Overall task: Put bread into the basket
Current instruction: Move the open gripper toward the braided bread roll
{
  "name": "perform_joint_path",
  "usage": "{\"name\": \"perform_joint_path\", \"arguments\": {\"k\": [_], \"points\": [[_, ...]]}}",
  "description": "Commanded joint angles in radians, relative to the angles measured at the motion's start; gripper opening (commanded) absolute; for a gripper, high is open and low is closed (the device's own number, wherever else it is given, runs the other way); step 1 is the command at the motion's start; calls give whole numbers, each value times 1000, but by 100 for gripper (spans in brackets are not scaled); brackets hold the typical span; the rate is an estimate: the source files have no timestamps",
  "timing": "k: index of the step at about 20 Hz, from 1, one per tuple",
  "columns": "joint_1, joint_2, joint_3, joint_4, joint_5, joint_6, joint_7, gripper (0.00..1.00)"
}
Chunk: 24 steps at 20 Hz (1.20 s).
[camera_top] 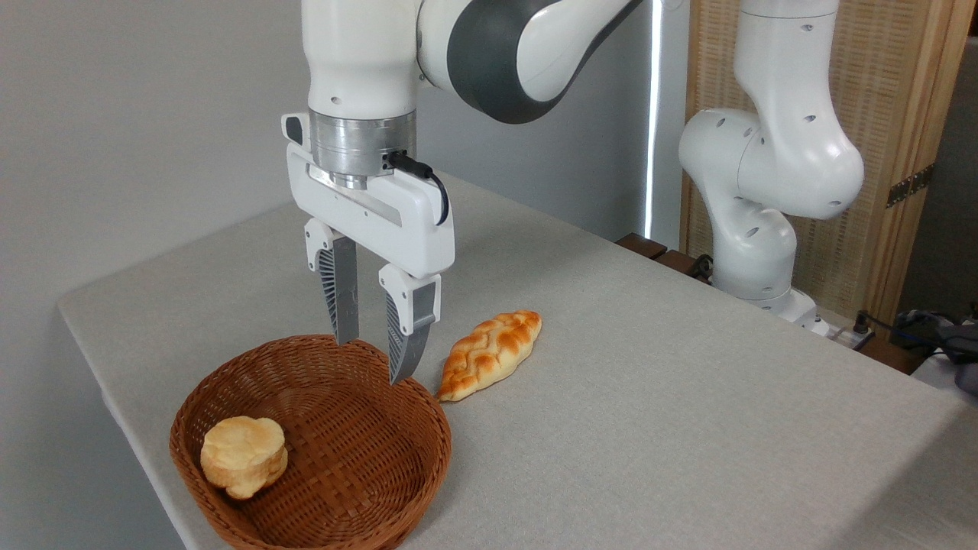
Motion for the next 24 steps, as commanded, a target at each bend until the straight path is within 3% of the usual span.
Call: {"name": "perform_joint_path", "arguments": {"k": [1, 17, 24], "points": [[13, -3, -4, 29, 9, -48, -14, 100], [13, -31, -2, 15, 9, -77, -11, 100], [7, -196, -2, -201, 8, -90, 24, 100]]}}
